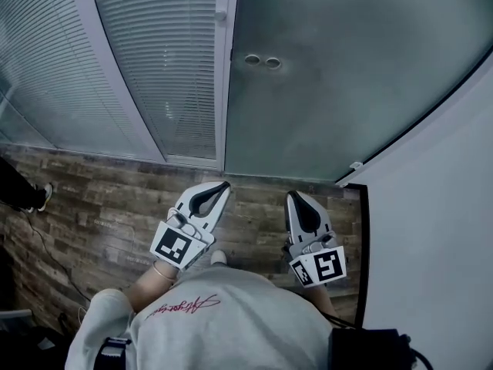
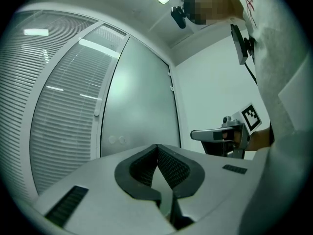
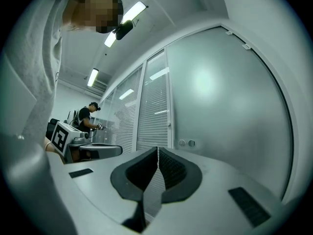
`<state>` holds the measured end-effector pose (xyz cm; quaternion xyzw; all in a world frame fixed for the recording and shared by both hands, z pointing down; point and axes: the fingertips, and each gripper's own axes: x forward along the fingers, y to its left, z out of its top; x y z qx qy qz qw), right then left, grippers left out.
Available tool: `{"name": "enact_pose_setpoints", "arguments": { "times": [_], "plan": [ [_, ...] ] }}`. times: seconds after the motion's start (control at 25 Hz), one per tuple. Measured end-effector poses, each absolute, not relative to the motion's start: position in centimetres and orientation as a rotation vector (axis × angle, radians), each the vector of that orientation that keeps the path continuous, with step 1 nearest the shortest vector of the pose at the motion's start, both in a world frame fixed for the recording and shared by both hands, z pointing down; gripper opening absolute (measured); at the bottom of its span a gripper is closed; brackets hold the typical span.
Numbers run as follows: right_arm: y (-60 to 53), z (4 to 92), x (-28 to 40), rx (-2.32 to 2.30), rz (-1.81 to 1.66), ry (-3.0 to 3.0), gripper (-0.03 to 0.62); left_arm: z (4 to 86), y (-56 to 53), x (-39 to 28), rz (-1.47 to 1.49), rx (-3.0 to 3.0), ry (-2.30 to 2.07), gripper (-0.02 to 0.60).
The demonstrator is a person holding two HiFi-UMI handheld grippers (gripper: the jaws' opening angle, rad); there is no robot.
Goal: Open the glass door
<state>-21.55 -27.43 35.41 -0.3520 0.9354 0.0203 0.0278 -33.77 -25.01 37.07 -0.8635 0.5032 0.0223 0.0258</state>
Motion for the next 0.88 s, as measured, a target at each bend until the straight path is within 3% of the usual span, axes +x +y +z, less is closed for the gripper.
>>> {"name": "enact_pose_setpoints", "arguments": {
  "times": [0.52, 0.88],
  "plan": [
    [-36.3, 35.0, -26.5, -1.157, 0.051, 2.884, 0.023, 37.5, -30.6, -37.3, 0.101, -2.678, 1.57, 0.012],
    [-48.5, 35.2, -30.1, -1.2, 0.031, 2.833, 0.025, 38.2, -36.1, -41.4, 0.081, -2.598, 1.725, 0.012]
  ]
}}
